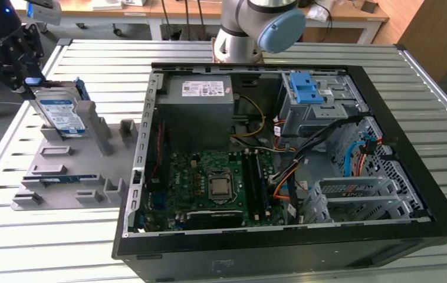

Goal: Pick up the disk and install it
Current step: 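Pick up the disk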

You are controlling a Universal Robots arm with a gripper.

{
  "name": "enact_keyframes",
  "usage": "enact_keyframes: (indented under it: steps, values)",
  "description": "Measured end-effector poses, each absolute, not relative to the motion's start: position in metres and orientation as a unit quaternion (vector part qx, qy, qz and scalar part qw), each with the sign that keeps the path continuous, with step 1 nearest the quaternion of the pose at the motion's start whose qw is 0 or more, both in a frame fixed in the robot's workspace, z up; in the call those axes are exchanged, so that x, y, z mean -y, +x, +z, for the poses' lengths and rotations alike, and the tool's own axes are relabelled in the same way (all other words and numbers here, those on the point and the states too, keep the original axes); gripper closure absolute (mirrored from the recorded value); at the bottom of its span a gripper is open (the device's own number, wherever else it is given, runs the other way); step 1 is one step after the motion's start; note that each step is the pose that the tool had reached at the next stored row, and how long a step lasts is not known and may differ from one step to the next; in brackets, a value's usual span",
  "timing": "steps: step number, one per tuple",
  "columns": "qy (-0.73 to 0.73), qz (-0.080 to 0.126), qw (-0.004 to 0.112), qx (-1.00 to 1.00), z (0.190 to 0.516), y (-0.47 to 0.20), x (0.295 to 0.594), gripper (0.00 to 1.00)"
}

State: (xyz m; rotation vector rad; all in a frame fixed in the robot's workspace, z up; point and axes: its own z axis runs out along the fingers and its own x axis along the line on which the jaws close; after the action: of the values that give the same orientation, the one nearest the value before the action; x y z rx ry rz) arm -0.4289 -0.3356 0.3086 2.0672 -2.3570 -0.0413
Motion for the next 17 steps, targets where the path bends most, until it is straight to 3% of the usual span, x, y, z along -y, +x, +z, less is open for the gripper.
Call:
enact_keyframes:
  steps: [1, 17]
  values:
    - [0.659, -0.013, 0.003, 0.752, 0.308, -0.429, 0.334, 0.49]
    - [0.659, -0.013, 0.003, 0.752, 0.293, -0.43, 0.331, 0.49]
